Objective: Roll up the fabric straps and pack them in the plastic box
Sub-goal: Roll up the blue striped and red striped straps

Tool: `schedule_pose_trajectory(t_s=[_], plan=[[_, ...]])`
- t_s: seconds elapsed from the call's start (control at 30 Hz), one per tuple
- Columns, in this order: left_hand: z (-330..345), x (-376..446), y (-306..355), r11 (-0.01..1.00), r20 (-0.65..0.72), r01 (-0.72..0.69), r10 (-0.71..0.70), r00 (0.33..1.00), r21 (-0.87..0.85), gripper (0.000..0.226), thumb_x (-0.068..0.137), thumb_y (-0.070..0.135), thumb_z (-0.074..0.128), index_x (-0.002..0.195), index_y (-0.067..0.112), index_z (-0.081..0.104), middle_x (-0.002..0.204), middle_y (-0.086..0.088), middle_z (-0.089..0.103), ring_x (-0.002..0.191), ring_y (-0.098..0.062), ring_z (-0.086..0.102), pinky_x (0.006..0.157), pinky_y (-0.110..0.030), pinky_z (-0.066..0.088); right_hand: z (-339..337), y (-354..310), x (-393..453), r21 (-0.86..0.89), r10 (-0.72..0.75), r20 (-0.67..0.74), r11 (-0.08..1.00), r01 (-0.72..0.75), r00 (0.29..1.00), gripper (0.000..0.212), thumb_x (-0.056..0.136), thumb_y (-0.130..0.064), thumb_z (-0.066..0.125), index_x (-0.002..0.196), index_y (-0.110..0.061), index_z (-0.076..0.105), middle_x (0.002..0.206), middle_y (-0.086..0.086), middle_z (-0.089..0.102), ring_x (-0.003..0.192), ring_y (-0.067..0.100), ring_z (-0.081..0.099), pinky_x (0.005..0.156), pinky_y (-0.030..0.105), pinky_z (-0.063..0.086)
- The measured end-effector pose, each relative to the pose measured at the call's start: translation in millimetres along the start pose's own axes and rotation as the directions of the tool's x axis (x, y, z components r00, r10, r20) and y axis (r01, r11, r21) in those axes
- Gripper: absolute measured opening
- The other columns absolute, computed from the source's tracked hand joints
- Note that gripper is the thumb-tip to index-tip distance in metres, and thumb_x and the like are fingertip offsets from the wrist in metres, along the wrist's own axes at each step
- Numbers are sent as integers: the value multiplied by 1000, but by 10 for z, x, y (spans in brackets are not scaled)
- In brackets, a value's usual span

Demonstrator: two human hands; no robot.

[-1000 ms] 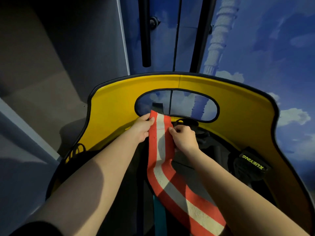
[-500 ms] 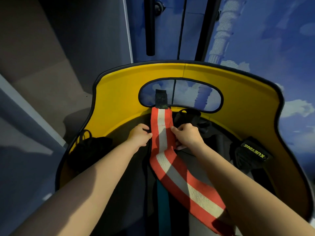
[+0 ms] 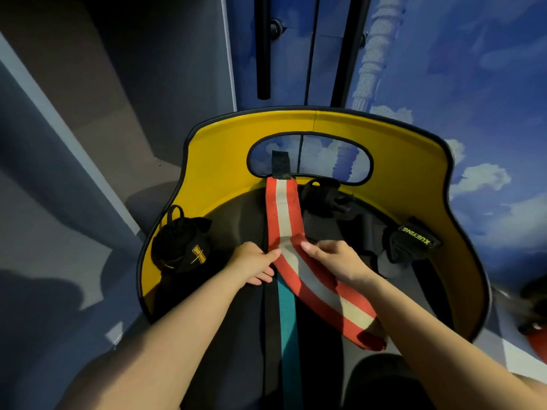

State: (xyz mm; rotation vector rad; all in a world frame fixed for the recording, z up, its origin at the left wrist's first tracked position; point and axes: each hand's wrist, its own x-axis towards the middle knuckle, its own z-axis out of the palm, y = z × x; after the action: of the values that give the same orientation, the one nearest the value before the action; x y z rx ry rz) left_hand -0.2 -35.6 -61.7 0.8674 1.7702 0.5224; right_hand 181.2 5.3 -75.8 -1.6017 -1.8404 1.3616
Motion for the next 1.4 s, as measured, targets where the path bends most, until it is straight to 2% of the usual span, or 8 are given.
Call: schedule_pose_trajectory(t_s=[0.13, 0.3, 0.47, 0.63, 0.77, 0.97, 1.13, 1.4], plan=[[193, -114, -125, 968, 40, 46, -37, 999, -246, 44, 91, 31, 60, 118, -4, 56, 113, -21, 66, 95, -26, 68, 75, -31, 55, 57, 80, -81, -4, -38, -110, 999, 38, 993, 23, 87, -36, 64, 80, -14, 69, 68, -5, 64, 64, 8, 58, 60, 22, 44], [240, -176, -89, 864, -42, 42, -73, 996, -501, 40, 91, 14, 61, 126, -2, 50, 124, -20, 58, 112, -32, 58, 82, -39, 49, 135, 14, -24, 159, 149, -95, 978, -133, 984, 23, 83, -32, 70, 74, -11, 69, 68, 5, 64, 63, 18, 59, 66, 31, 50], [133, -93, -92, 928, -194, -59, -14, 981, -367, 39, 89, 12, 64, 125, 1, 51, 118, -18, 60, 104, -31, 61, 76, -41, 55, 285, -45, -86, 259, 289, -65, 929, -264, 955, 26, 82, -31, 71, 80, -5, 70, 52, 3, 56, 36, 12, 47, 35, 15, 35], [50, -21, -108, 981, -303, -138, 92, 948, -135, 14, 88, 12, 64, 100, 9, 56, 103, -13, 63, 85, -24, 63, 66, -36, 57, 427, 4, -149, 356, 343, -4, 878, -319, 939, 25, 85, -26, 69, 87, -1, 65, 60, 7, 55, 40, 15, 53, 37, 23, 44], [27, -88, -208, 989, -237, -113, 87, 968, -98, 25, 89, 14, 62, 111, 6, 54, 101, -14, 61, 86, -26, 65, 68, -37, 58, 391, 42, -378, 260, 299, 25, 919, -295, 954, 27, 89, -25, 63, 99, 1, 65, 72, 8, 60, 57, 20, 62, 48, 29, 57], [151, -304, -518, 998, -117, -47, 41, 992, -43, 30, 90, 20, 62, 116, 7, 53, 101, -11, 59, 88, -21, 62, 70, -32, 55, 384, 127, -679, 78, 290, 69, 952, -294, 955, 22, 89, -23, 64, 90, -1, 65, 73, 9, 66, 52, 18, 65, 51, 31, 58], [244, -486, -699, 999, -90, -22, 24, 996, 24, 25, 91, 20, 61, 112, 7, 57, 103, -12, 62, 89, -20, 60, 74, -34, 55, 418, 77, -884, 1, 320, 104, 947, -322, 942, 22, 89, -26, 63, 78, -7, 62, 71, 7, 63, 35, 8, 58, 33, 14, 39], [306, -754, -798, 999, -78, -22, 19, 997, -36, 34, 94, 26, 55, 124, 11, 51, 112, -9, 62, 98, -24, 62, 69, -32, 54, 473, 69, -1093, 143, 281, 56, 947, -286, 958, 19, 89, -24, 63, 91, -5, 65, 68, 6, 61, 37, 12, 58, 36, 20, 45]])
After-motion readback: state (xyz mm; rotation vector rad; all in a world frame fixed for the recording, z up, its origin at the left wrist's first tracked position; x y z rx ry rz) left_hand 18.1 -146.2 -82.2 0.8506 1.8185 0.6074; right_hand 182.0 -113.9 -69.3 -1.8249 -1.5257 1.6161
